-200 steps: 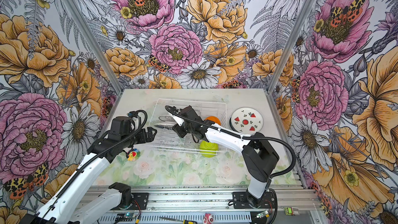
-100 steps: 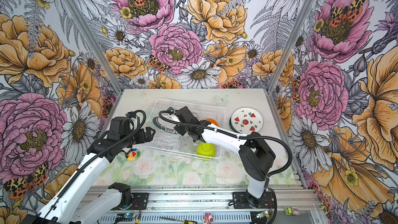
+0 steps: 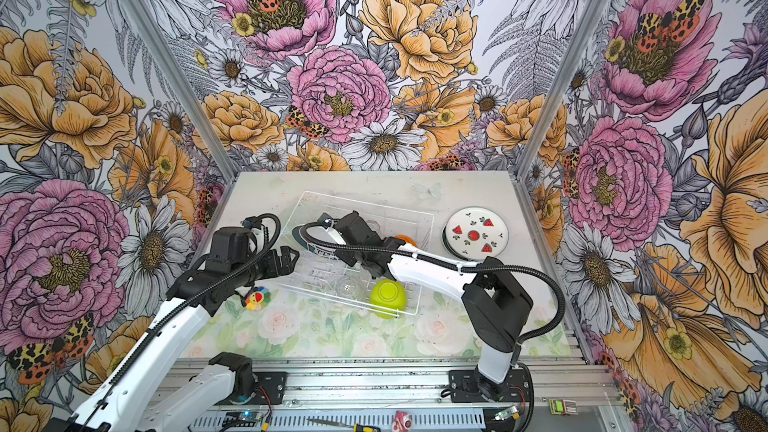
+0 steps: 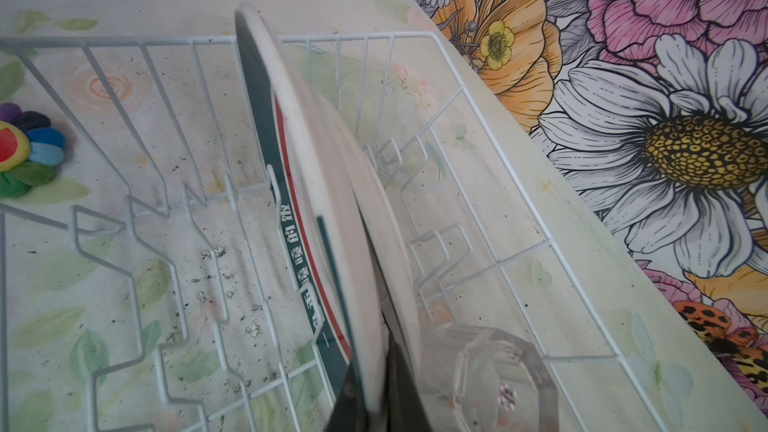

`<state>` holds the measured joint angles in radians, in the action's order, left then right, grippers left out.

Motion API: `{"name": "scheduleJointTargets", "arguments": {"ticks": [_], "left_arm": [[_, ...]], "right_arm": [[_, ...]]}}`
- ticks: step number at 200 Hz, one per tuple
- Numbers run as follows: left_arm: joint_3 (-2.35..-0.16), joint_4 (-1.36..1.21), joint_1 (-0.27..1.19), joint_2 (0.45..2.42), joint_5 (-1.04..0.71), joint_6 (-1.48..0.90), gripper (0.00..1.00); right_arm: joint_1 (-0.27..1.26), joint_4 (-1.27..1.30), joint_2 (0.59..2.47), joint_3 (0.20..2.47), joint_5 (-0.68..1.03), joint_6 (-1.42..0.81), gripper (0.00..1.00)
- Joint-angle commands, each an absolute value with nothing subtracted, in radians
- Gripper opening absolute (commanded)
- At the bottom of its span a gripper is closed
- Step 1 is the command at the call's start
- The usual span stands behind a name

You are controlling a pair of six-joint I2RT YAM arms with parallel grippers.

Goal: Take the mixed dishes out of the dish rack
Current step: 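Close the right gripper on the green-and-red rimmed plate and lift it, then carry the green-and-red rimmed plate out of the rack toward the watermelon plate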

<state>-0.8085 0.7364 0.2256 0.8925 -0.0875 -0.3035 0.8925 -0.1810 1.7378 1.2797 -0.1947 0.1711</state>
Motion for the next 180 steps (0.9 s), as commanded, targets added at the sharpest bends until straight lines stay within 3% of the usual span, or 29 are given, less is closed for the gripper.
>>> {"name": "scheduleJointTargets", "arguments": {"ticks": [1,49,84,180], "left_arm": [[-0.799,0.724,0.217,0.879,-0.103,-0.299,0.99],[-0.795,0.724,0.214,0.877,-0.103,-0.301,0.99],[-0.796,0.724,0.214,0.883,-0.105,-0.301,0.98],[-0.799,0.724,0.201,0.893,-0.124,-0.298,0.99]], "right_arm": [[0.884,-0.063,1.628,1.271,-0.188,0.120,0.00],[0.799,0.058,1.507,1.173,-0.075,-0.013,0.00],[0.735,0.087,1.391,1.104,-0.113,-0.058,0.00],[0.367,0.239,0.906,0.660,-0.218,-0.519,0.00]]}}
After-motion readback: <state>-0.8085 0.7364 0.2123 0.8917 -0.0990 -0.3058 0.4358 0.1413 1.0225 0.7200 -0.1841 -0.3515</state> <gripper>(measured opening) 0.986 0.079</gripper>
